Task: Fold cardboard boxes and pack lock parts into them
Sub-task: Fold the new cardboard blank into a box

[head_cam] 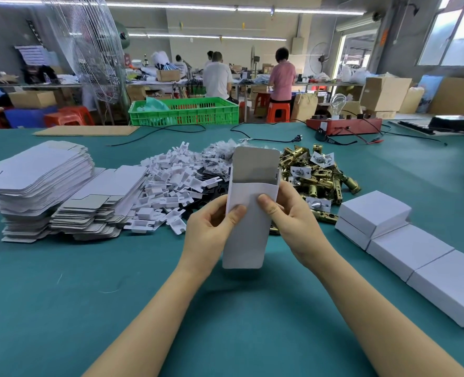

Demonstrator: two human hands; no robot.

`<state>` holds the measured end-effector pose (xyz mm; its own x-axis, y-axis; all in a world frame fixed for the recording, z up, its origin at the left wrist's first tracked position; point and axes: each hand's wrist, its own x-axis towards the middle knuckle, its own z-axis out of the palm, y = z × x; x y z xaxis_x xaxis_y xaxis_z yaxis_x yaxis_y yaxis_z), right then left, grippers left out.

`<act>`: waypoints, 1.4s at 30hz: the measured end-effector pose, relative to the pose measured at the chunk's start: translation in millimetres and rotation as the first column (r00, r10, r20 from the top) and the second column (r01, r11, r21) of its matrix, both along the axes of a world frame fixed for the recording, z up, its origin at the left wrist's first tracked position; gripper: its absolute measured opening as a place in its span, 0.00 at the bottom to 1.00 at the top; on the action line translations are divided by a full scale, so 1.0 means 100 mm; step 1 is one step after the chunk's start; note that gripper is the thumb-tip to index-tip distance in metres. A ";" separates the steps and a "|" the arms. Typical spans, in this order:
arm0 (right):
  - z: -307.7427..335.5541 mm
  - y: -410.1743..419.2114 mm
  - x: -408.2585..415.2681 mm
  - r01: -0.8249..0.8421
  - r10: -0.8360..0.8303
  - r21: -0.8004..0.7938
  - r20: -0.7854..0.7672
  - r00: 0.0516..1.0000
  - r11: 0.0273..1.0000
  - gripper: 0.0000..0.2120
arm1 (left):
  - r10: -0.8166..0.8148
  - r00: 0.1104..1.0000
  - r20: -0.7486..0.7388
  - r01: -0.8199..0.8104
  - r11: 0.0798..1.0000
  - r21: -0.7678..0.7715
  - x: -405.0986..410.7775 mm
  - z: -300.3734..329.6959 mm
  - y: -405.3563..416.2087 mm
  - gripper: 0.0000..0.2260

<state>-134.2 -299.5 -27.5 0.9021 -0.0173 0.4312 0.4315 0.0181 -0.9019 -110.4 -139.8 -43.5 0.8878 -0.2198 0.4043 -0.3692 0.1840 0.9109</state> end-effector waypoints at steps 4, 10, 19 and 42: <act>-0.01 0.00 0.00 -0.009 0.009 0.001 -0.004 1.000 1.000 0.14 | -0.006 1.000 -0.029 0.005 0.999 -0.041 0.00 0.01 0.00 0.07; 0.01 -0.01 0.00 -0.026 0.026 0.007 -0.009 1.000 1.000 0.13 | -0.040 0.998 -0.057 0.037 0.998 -0.053 0.04 0.00 0.02 0.09; 0.03 -0.04 0.00 0.013 -0.012 0.025 -0.006 1.000 1.000 0.18 | -0.023 0.999 0.046 0.023 1.000 -0.006 0.02 -0.01 0.00 0.15; 0.06 -0.02 -0.03 0.047 -0.046 -0.017 0.074 0.996 0.999 0.26 | 0.019 0.973 0.229 -0.061 0.982 0.177 0.07 0.04 0.09 0.16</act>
<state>-137.0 -301.9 -21.5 0.8663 -0.0495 0.4971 0.4968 -0.0200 -0.8677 -103.3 -130.9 -39.9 0.7878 -0.2740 0.5517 -0.5727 0.0041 0.8198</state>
